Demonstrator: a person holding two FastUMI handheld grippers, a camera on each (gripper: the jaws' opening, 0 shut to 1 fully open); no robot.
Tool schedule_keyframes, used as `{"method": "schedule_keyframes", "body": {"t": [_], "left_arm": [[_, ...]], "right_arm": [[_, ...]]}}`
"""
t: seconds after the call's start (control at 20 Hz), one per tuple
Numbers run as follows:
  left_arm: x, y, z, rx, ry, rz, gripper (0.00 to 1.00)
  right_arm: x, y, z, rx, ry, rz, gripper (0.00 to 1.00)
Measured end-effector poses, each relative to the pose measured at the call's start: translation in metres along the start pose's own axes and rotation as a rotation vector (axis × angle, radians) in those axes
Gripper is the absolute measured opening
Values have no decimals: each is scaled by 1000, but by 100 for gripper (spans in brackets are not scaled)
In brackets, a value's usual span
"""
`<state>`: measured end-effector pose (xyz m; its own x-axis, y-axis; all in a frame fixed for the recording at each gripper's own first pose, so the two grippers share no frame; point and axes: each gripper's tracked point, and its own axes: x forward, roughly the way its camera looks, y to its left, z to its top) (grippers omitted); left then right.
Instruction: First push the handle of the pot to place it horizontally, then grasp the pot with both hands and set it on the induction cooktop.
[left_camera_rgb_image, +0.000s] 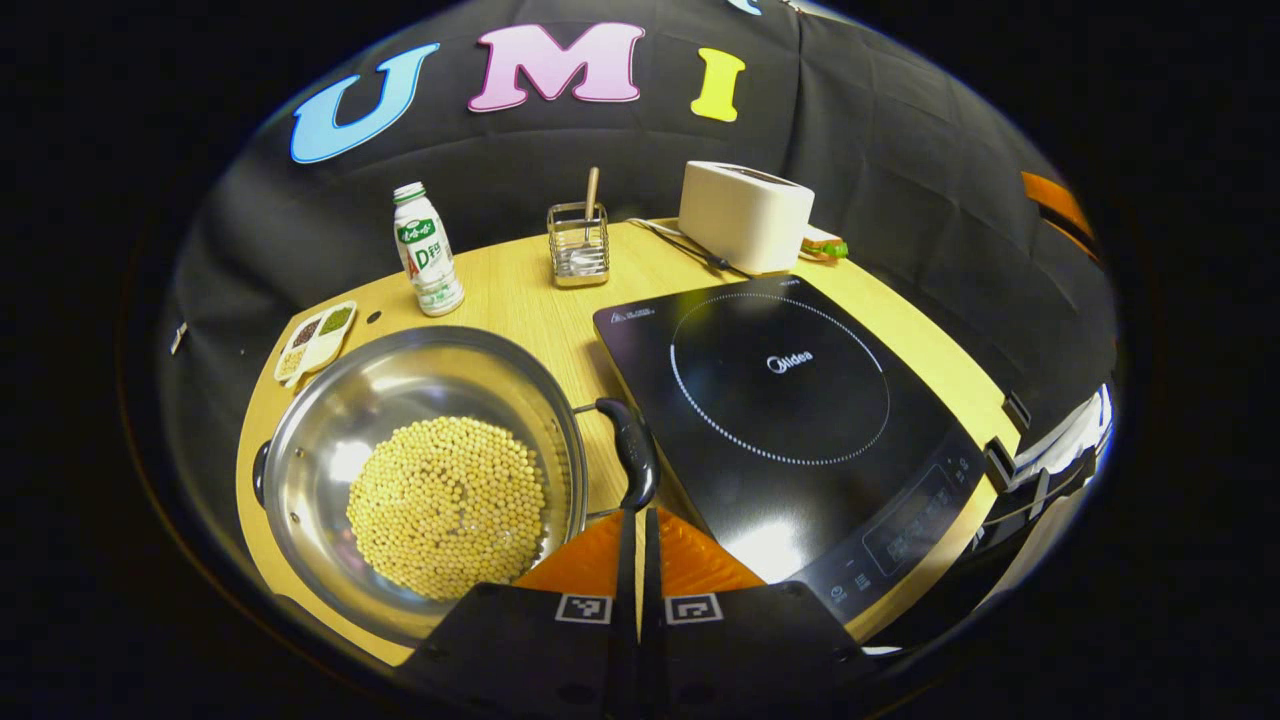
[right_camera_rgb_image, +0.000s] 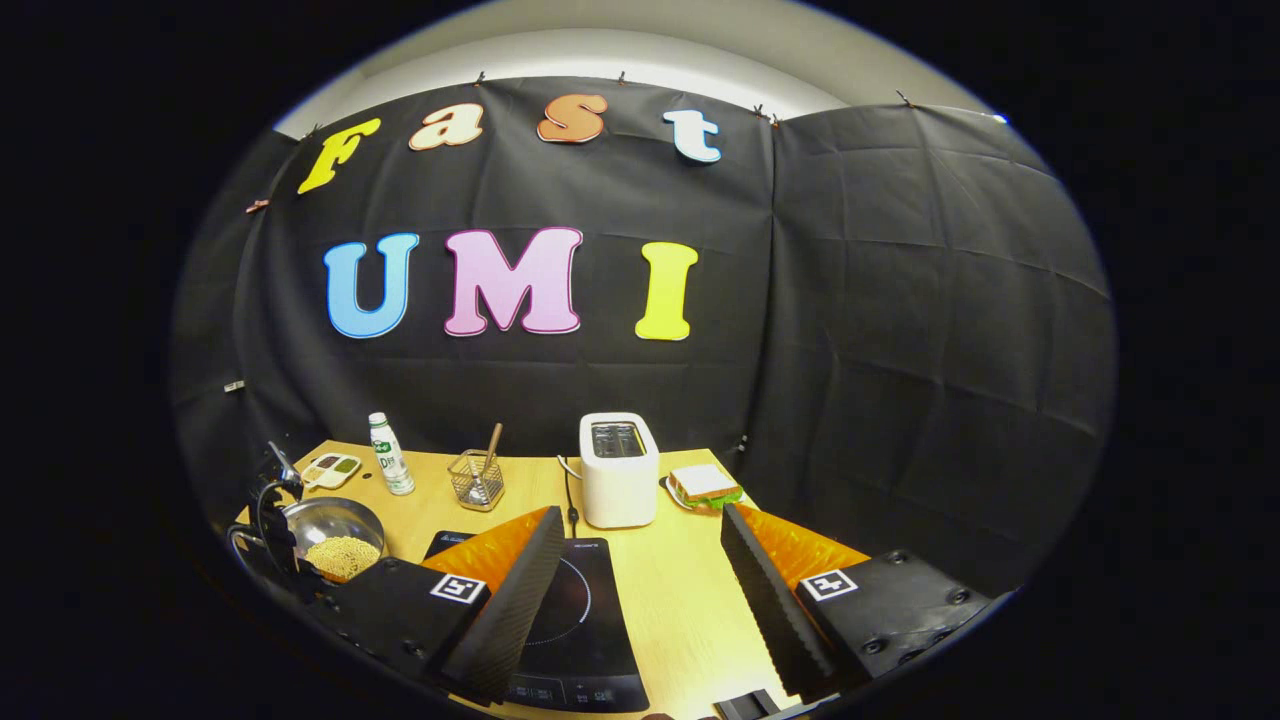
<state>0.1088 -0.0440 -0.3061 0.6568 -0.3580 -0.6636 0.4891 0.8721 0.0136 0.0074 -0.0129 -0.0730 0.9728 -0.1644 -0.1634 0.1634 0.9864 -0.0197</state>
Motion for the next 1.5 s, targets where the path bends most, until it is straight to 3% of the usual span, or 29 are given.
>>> {"method": "schedule_keyframes", "body": {"t": [0.65, 0.85, 0.95, 1.35, 1.5], "left_arm": [[34, -4, 24, 52, 0, 0, 5], [18, -9, 28, 40, -38, 4, 5], [2, -9, 30, 13, -79, 13, 5], [-102, 55, 37, -125, -283, 177, 6], [-138, 89, 34, -183, -328, 218, 20]], "right_arm": [[-1, -18, -5, 5, 18, -40, 98], [0, -10, -12, 22, 43, -23, 98], [4, 2, -20, 32, 71, 1, 98], [13, 90, -51, 10, 184, 170, 98], [14, 133, -61, 9, 220, 238, 98]]}}
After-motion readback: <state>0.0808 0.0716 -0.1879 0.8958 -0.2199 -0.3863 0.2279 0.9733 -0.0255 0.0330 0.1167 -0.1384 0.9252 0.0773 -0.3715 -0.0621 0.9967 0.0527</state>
